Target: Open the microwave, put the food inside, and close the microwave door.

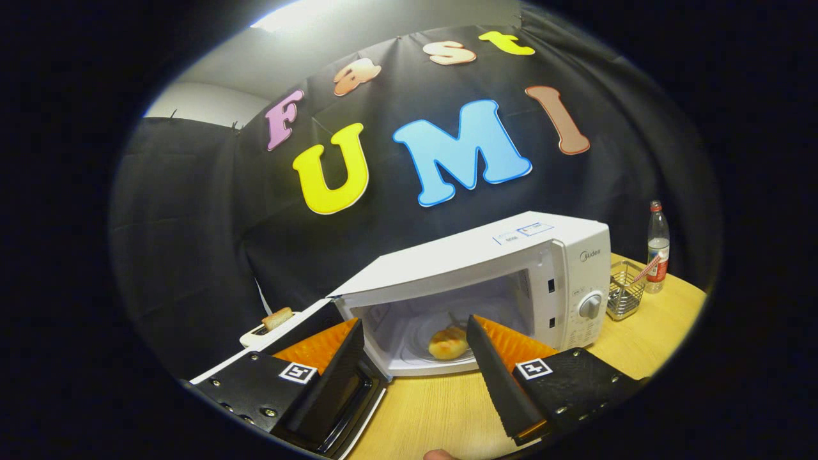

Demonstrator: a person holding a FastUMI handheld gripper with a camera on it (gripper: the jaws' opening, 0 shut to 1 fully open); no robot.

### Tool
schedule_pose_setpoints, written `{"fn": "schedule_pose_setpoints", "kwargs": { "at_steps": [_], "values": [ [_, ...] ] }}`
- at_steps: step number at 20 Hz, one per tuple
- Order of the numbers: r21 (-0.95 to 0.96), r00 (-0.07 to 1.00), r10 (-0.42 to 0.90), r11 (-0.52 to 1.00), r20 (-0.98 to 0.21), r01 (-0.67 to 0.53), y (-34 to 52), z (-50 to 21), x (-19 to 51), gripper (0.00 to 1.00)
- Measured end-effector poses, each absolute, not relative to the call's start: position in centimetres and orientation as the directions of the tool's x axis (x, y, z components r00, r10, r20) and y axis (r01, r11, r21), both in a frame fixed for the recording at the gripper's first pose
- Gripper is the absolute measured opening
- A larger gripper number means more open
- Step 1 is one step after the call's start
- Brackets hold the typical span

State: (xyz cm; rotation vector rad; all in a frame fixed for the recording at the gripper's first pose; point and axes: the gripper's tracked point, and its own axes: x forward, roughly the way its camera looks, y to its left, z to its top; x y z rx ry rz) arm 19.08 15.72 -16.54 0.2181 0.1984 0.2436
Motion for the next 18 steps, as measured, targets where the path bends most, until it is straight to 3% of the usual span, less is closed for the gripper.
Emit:
{"fn": "schedule_pose_setpoints", "kwargs": {
  "at_steps": [9,18],
  "values": [
    [0.108,0.933,0.340,0.938,-0.118,-0.329,18.0,-13.0,9.0,0.97],
    [0.111,0.863,0.496,0.867,-0.100,-0.486,25.7,-11.6,0.5,0.97]
  ]
}}
